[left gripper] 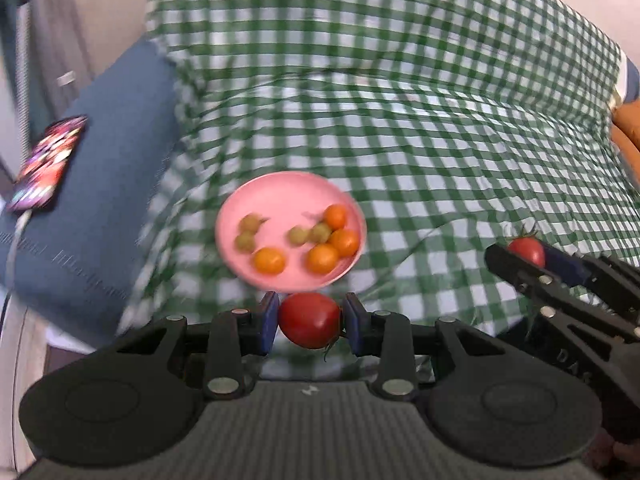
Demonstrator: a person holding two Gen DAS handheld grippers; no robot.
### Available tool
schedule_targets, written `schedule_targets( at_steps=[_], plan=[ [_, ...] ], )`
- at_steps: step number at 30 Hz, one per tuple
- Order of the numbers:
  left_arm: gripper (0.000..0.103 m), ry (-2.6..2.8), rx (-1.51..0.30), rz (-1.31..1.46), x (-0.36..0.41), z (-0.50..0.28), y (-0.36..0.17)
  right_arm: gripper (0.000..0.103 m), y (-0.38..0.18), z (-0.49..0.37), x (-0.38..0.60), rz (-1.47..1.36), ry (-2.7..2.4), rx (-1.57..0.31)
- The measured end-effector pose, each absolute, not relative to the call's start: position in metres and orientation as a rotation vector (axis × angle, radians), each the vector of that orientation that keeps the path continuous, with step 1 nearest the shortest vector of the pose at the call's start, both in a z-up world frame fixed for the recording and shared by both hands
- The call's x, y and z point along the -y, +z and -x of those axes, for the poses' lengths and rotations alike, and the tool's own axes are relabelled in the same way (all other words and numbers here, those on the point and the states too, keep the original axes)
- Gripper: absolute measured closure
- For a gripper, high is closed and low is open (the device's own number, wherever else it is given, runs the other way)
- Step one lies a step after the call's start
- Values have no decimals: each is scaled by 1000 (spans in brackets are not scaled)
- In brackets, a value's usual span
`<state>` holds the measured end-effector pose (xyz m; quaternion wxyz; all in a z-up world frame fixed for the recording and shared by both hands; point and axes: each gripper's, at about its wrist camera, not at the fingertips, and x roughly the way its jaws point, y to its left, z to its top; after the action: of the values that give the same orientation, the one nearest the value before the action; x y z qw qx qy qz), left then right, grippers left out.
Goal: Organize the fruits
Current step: 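Carry both red cherry tomatoes over the pink plate with both tools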
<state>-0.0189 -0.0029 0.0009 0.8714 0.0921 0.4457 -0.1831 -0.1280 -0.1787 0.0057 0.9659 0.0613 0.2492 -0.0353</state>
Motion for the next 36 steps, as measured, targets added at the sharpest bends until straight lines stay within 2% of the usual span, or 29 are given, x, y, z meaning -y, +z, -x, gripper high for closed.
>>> schedule_targets(
  at_steps=[10,36],
  plan=[
    [64,-293,-918,-54,-64,54,6,72,30,160,133,-25,-43,-468],
    [64,-295,-901,-41,-64,41,7,72,27,145,123,3,-66,-508]
  ],
)
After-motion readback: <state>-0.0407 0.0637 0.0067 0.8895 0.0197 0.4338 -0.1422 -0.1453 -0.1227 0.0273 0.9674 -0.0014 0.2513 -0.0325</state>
